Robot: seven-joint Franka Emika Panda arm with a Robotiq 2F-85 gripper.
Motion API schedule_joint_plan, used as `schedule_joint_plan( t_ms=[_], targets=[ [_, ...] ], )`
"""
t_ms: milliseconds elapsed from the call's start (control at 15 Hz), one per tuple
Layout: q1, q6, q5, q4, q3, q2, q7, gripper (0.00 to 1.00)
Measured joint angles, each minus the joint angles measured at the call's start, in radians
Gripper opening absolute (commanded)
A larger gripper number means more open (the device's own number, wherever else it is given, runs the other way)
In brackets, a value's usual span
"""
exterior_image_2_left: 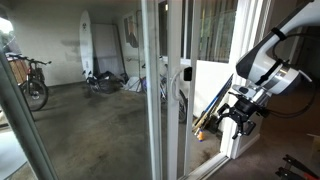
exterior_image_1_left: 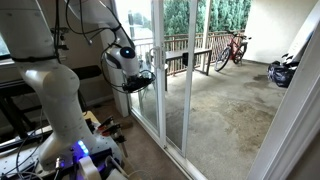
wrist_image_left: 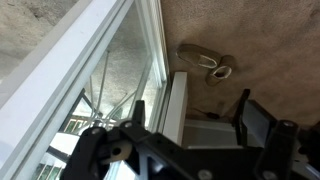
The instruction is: Slide the glass door to the left
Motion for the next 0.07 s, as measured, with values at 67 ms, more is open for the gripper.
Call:
schedule_joint_plan(
  t_ms=[67],
  targets=[
    [0.0,-0.001,0.002,-0.002,0.0,-0.005,0.0,1.0]
  ],
)
